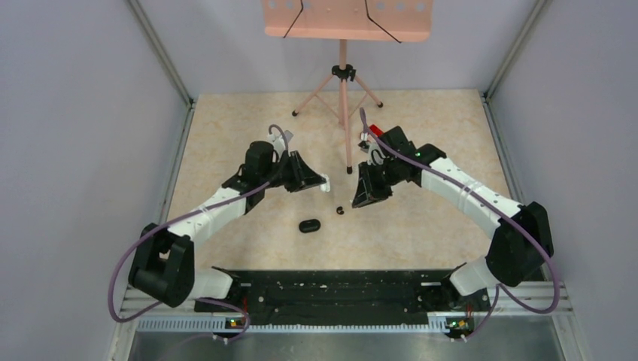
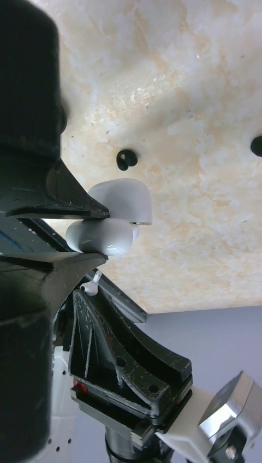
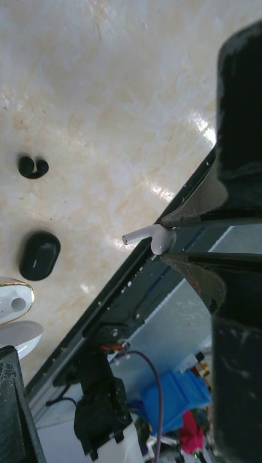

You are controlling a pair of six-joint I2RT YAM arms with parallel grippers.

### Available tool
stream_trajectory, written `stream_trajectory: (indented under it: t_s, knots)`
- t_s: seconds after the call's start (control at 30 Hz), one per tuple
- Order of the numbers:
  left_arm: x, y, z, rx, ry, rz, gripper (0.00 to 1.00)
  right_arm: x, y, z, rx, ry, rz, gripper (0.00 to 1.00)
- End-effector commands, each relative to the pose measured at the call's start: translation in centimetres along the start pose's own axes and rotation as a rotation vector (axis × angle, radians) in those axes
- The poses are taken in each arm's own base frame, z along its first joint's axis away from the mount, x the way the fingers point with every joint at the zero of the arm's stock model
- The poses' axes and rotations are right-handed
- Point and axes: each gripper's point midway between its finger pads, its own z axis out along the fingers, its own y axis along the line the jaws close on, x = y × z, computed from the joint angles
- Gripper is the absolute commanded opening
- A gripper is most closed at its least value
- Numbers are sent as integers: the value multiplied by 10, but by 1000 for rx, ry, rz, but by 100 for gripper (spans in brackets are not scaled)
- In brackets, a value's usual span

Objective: Insert the wireless bluetooth earbuds into the charging case
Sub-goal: Insert the left earbud into the left side groove of the charging case.

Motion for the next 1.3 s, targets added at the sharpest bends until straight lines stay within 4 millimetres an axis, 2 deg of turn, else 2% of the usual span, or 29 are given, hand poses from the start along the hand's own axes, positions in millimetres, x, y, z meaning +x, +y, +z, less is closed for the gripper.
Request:
stream_trajectory:
  t_s: [0.0,0.27,0.47,0.7,0.87,1.27]
  knots:
    - [-23,-25,-12,86,-180,166,0,-3,30,-15,-177,52,112,13]
    - [-15,-45,-14,149,-238,304,0,-14,48,-5,-297,48,306,13]
    - [-14,-46,-16,172,-276,326,0,-21,54,1,-364,34,405,12]
    - [-9,-45,-19,178,-273,399,0,-30,51,-3,-388,2,451,12]
    - [-2,-52,-22,227,-247,467,0,-32,52,-1,-429,7,477,12]
    - [7,-58,-25,274,-214,519,0,-37,54,-4,-470,-11,487,11]
